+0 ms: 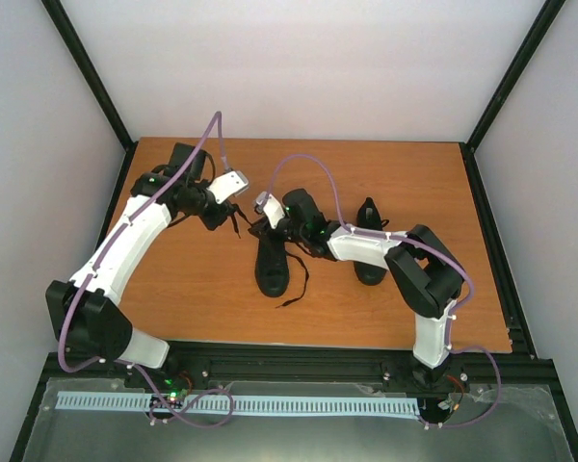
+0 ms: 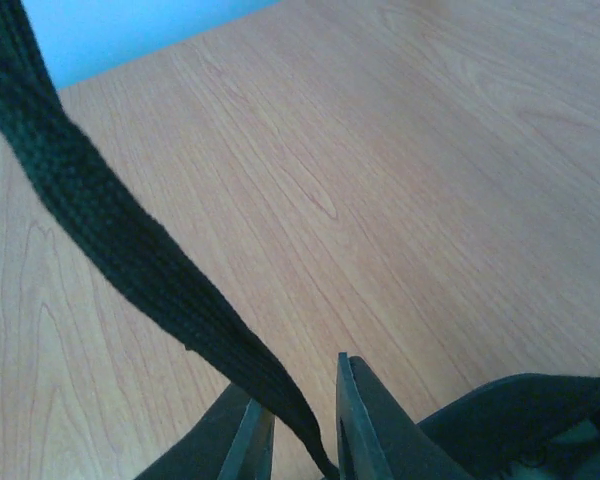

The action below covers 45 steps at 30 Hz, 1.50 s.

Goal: Tie the shoes
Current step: Wrap the shoelace around the shoelace.

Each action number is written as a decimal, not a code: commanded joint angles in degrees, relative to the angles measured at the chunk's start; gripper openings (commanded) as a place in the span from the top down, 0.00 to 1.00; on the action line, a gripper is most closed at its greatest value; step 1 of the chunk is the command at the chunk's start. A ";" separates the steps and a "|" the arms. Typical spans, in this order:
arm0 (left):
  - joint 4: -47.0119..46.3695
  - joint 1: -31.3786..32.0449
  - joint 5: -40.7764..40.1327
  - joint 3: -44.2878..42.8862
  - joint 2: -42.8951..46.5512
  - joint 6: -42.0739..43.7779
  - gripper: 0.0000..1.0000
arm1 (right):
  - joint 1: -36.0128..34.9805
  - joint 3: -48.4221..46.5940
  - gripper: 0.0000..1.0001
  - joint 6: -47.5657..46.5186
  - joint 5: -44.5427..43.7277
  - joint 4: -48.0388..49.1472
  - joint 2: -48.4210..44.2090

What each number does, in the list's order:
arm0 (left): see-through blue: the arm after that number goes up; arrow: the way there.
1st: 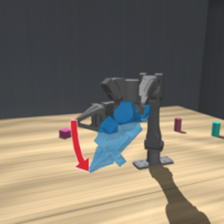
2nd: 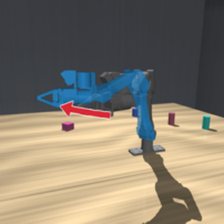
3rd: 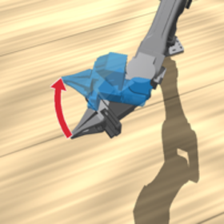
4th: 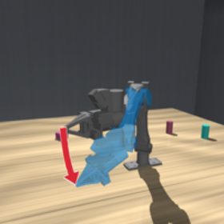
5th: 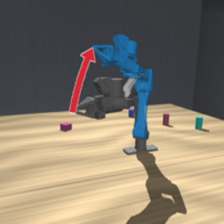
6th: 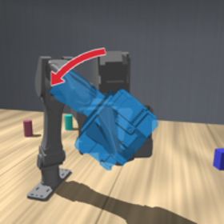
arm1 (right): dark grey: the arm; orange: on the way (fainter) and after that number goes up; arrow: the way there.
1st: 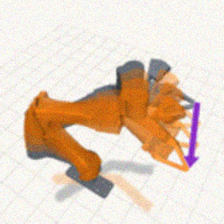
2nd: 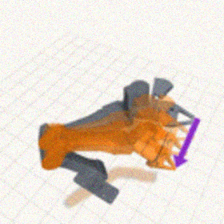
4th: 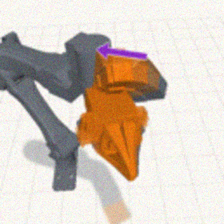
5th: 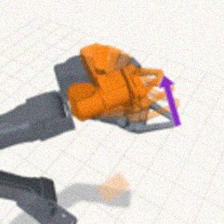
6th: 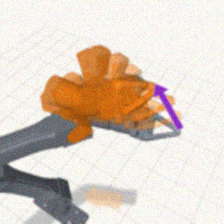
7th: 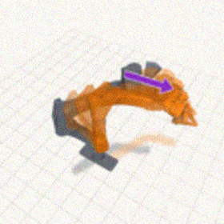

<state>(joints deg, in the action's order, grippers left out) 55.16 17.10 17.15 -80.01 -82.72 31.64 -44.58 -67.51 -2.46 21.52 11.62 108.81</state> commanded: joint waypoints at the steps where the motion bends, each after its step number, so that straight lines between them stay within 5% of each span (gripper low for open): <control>1: -0.67 0.04 -1.98 0.93 1.62 0.08 0.99 | 0.54 -0.36 0.81 1.35 -0.42 2.94 0.39; 9: -1.20 -0.05 -3.62 1.80 1.32 -0.20 0.99 | 1.33 0.92 0.78 2.33 -0.53 2.60 -0.55; 17: -0.75 -0.21 -4.54 1.75 1.41 0.24 0.99 | 2.13 1.50 0.97 2.95 -0.71 2.18 -1.37; 21: -5.78 -0.32 -8.47 10.80 0.08 0.96 0.99 | 3.59 2.01 0.97 7.08 -0.56 1.22 -2.97; 30: -16.02 4.07 -0.36 21.24 -8.63 0.55 0.99 | 4.41 -0.72 0.97 12.46 2.98 -5.75 -3.02; 31: -17.03 4.08 0.33 21.28 -9.05 0.16 0.96 | 4.41 -0.84 0.97 13.25 3.04 -6.15 -3.04; 35: -24.02 4.08 5.49 24.37 -5.58 0.25 0.49 | 4.41 -1.26 0.97 15.81 3.31 -7.19 -3.17; 38: -32.43 4.07 4.41 26.99 -1.82 -1.91 0.33 | 4.41 -1.97 0.97 17.85 2.48 -8.54 -3.25; 45: -49.69 5.83 4.60 30.95 -0.53 -8.90 0.42 | 4.41 -2.90 0.97 24.92 1.67 -8.54 -2.91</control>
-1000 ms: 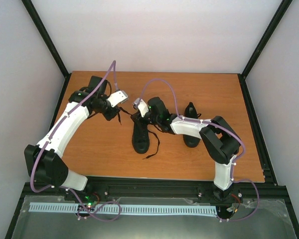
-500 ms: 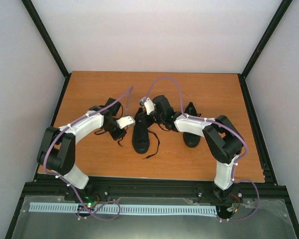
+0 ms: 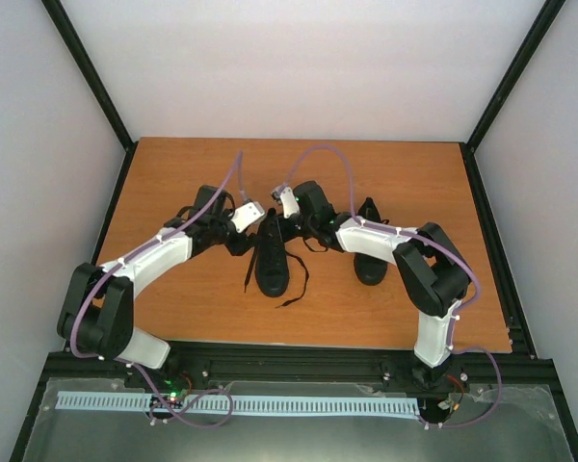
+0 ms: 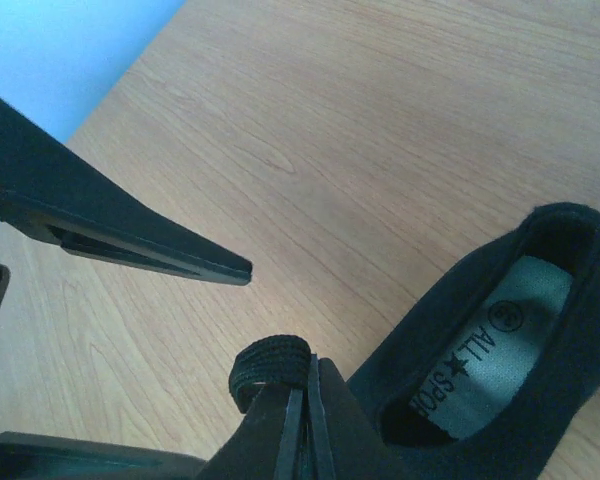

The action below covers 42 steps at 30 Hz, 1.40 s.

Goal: Tie the shoes
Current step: Wrap the shoelace around the shoelace.

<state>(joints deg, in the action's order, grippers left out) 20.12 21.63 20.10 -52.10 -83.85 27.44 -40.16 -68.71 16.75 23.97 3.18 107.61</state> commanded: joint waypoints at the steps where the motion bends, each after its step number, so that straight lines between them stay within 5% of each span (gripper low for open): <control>1: -17.01 1.65 1.79 4.24 0.58 -5.47 0.44 | 0.00 -1.69 0.97 6.76 -0.96 0.20 -1.63; 15: -24.49 4.62 -5.45 5.68 -1.68 -14.47 0.75 | 0.00 -1.51 0.97 12.91 -3.01 2.06 -1.44; 24: -26.17 4.74 -5.69 8.15 -1.96 -21.84 0.69 | 0.00 -1.46 0.97 13.37 -3.16 2.25 -1.92; 33: -28.73 4.74 -4.09 8.90 -5.07 -22.33 0.75 | -0.03 -1.49 0.97 13.44 -2.76 2.16 -1.87; 38: -30.43 4.74 -2.85 9.65 -5.37 -22.36 0.83 | -0.02 -1.43 0.97 13.64 -2.87 2.27 -1.75; 42: -30.93 4.68 -3.44 9.73 -5.37 -22.53 0.99 | 0.00 -1.30 0.97 13.48 -2.85 2.18 -1.86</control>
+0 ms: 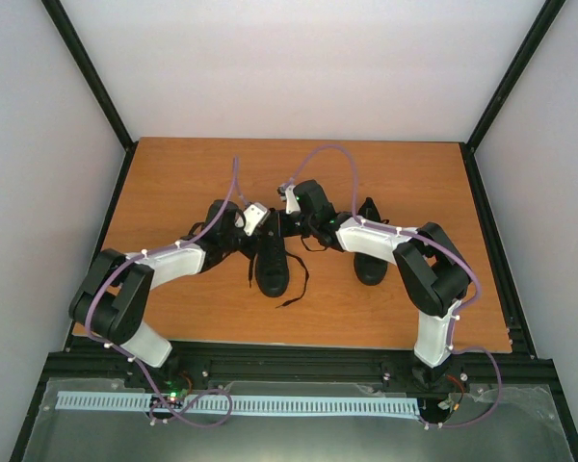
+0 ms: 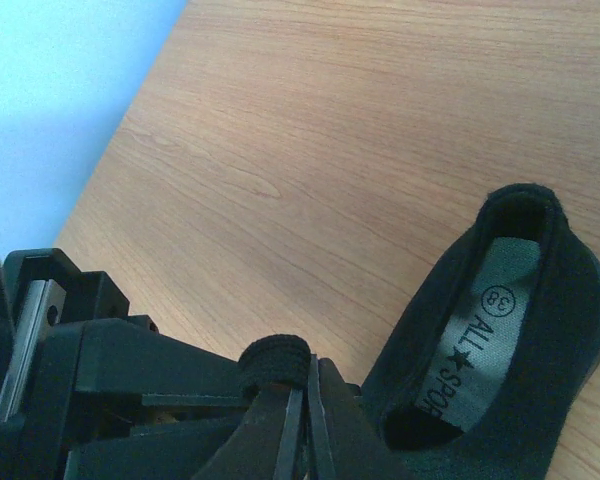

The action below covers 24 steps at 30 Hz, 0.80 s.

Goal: Tie the shoes
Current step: Wrap the shoelace around the shoelace.

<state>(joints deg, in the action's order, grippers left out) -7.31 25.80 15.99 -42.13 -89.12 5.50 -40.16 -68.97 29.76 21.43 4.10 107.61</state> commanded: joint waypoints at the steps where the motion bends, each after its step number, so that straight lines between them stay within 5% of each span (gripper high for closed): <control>1: -3.42 0.56 0.57 -0.23 -0.03 -0.58 0.99 | 0.00 -1.00 0.97 0.38 -0.48 1.12 -2.01; 5: -3.00 0.55 1.26 -0.07 0.22 -0.51 0.99 | 0.00 -1.06 0.97 -0.10 -1.42 -0.20 -2.61; 13: -2.32 0.48 1.31 -0.18 0.00 0.23 0.99 | 0.00 0.25 0.66 -7.45 -11.15 -16.37 -9.72; 19: -1.11 0.40 1.54 -0.71 -0.06 1.12 0.99 | -2.55 4.17 0.42 -26.85 -4.19 -30.09 -17.64; 24: -0.32 0.39 2.49 -1.28 -0.40 1.14 0.99 | -8.94 6.39 0.39 -41.33 -3.30 -37.88 -16.04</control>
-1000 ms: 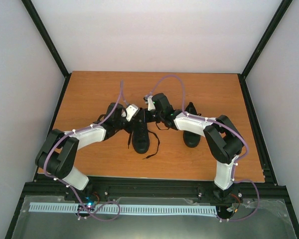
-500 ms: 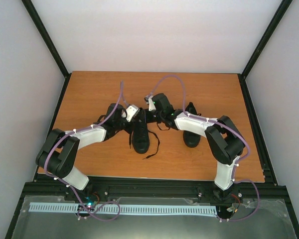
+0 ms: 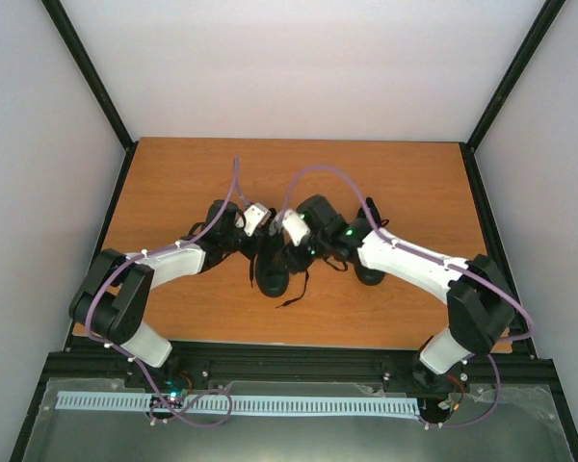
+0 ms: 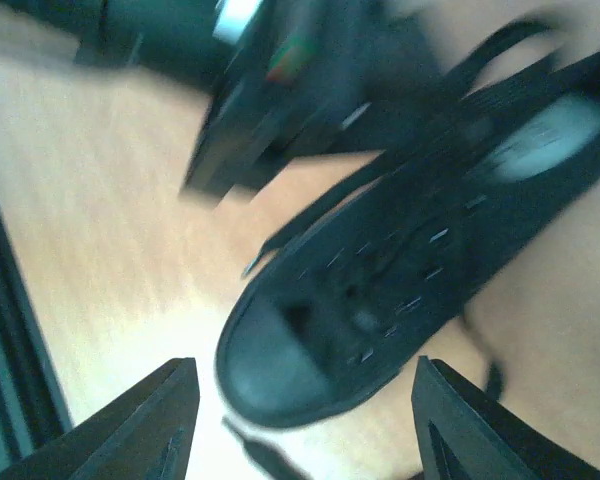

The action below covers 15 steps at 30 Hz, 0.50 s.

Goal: Tie the shoes
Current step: Wrap the shoelace around the shoelace.

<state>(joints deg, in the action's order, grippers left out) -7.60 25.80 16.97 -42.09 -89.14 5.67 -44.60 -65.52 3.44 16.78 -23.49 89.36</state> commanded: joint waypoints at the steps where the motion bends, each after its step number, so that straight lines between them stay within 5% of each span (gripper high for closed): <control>1: 0.12 0.39 1.52 -1.41 -0.46 1.04 0.99 | -6.00 3.94 0.40 -18.02 -0.25 -10.24 2.75; 6: 0.73 0.39 1.58 -1.76 -0.96 1.27 0.99 | -9.10 4.34 0.40 -27.24 -3.72 -12.85 6.89; 15: 1.15 0.39 1.79 -2.23 -1.45 1.27 0.99 | -11.99 -0.07 0.41 -29.57 -11.59 -19.21 16.72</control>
<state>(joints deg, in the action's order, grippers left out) -6.35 25.80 17.74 -42.22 -89.91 5.85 -54.50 -63.35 -23.27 11.29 -39.22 102.08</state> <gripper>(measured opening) 0.025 0.599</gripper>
